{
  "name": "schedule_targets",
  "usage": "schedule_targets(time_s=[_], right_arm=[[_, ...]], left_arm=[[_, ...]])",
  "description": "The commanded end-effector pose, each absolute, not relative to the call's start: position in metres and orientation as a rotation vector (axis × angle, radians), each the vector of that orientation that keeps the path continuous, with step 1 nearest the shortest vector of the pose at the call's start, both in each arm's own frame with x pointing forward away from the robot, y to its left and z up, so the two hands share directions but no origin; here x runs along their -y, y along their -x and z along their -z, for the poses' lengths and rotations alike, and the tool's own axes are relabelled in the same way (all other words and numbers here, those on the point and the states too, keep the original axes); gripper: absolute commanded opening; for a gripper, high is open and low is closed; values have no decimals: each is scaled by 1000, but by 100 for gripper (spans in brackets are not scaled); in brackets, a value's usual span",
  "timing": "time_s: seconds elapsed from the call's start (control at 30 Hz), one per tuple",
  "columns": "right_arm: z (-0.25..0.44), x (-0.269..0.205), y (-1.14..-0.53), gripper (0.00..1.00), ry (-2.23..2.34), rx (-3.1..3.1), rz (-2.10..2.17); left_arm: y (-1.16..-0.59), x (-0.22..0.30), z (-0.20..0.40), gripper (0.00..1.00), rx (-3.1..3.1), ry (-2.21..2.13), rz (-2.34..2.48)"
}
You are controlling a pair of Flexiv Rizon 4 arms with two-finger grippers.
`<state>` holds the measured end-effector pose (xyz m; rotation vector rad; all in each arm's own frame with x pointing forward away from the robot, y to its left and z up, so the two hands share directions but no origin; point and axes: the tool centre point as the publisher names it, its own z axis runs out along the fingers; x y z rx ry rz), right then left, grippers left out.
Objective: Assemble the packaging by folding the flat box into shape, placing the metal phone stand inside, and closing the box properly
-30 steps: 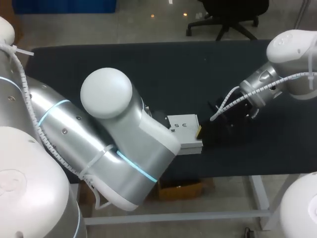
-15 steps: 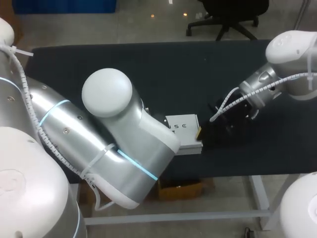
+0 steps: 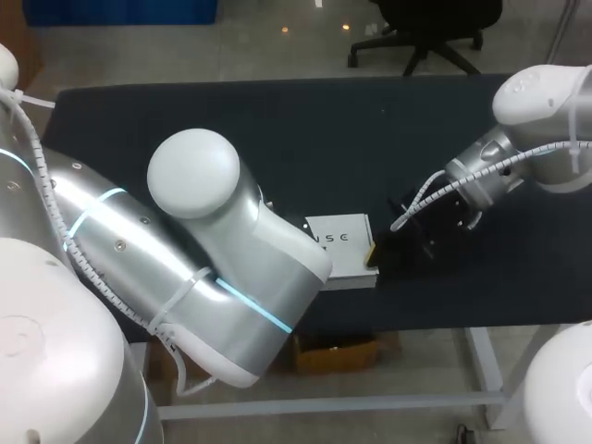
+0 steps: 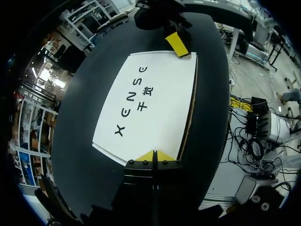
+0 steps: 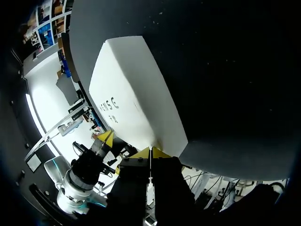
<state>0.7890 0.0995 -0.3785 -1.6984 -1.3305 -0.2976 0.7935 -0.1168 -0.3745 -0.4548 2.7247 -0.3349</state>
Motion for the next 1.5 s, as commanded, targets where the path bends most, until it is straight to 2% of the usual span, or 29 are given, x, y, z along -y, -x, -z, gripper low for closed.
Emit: schedule_targets(time_s=[0.03, 0.5, 1.5], right_arm=[[384, -100, -790, 0, 1689, 1329, 303], [352, -107, -776, 0, 1802, 1474, 349], [384, -101, -780, 0, 1912, 1425, 242]], left_arm=[[-792, 113, 376, 0, -2722, 462, 347], [-786, 115, 356, 0, -2682, 448, 359], [-787, 117, 372, 0, -2727, 479, 341]])
